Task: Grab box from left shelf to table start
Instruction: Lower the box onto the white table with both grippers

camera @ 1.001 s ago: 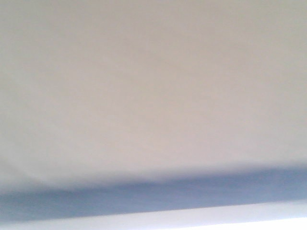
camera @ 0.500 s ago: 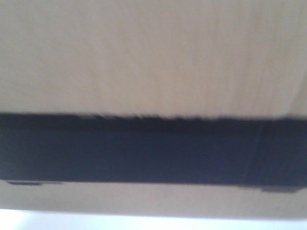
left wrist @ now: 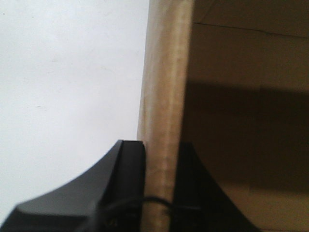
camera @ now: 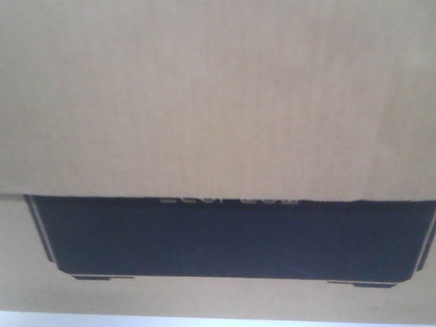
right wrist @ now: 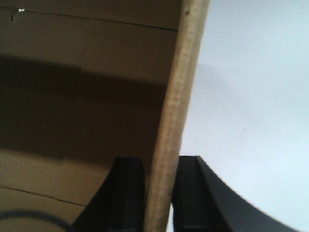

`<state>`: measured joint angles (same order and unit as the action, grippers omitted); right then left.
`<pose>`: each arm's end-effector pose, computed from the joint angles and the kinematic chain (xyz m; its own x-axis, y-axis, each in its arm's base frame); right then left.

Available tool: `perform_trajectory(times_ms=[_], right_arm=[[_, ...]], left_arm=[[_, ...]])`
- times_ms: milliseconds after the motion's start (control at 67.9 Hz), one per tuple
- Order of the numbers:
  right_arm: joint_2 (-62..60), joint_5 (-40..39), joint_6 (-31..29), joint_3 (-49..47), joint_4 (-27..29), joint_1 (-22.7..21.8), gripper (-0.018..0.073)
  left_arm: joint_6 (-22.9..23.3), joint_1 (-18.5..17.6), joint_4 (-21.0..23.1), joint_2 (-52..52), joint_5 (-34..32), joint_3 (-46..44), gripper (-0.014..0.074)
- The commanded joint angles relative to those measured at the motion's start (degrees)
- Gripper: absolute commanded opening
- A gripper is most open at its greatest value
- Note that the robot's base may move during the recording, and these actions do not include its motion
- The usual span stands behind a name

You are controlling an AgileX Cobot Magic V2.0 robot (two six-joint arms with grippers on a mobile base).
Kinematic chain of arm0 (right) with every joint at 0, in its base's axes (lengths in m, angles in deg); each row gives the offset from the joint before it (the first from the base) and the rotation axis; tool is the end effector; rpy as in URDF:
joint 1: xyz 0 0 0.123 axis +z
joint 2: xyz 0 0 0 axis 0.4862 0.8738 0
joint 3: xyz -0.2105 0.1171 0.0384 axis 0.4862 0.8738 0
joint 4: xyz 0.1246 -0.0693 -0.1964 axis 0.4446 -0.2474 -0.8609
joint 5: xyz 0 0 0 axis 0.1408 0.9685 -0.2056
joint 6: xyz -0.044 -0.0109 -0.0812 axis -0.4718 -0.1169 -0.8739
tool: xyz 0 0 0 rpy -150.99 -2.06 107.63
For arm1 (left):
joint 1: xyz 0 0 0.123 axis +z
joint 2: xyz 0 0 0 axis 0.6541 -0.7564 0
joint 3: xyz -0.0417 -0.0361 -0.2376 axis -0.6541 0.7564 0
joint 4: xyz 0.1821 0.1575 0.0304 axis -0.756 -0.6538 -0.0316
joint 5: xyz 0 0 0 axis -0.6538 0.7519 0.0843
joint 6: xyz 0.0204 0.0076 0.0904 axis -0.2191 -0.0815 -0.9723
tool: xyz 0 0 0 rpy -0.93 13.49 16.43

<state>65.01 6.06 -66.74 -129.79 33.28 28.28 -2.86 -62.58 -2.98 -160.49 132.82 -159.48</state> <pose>0.2236 0.0102 0.3269 -0.8222 -0.0129 -0.5691 -0.0879 0.9906 0.1046 0.2503 -0.0883 0.3147 -0.8297 0.0020 -0.5581 0.0563 0.9952 -0.0803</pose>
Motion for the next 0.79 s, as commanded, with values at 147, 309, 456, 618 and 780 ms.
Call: perform_trajectory(times_ms=[147, 309, 456, 618, 780], right_arm=[[4.62, -4.82, -2.01, -2.32, 2.03, 0.25, 0.0057], [6.45, -4.82, -2.01, -2.32, 2.03, 0.25, 0.0062], [6.26, -4.81, -2.01, -2.32, 2.03, 0.25, 0.0165], [6.26, -3.93, -2.01, -2.32, 2.03, 0.25, 0.0436], [6.26, -3.62, -2.01, -2.32, 1.22, 0.25, 0.0619]], left_arm=[[0.90, 0.65, -2.16, -3.62, -7.49, -2.48, -0.0092], [-1.95, 0.65, 1.65, -6.07, -8.61, -2.48, -0.0092], [-3.82, 0.75, 5.48, -6.89, -9.17, -2.61, -0.0076], [-4.28, 0.75, 5.74, -6.87, -9.16, -2.61, 0.0161], [-4.28, 0.75, 6.96, -6.87, -8.81, -2.61, 0.0503]])
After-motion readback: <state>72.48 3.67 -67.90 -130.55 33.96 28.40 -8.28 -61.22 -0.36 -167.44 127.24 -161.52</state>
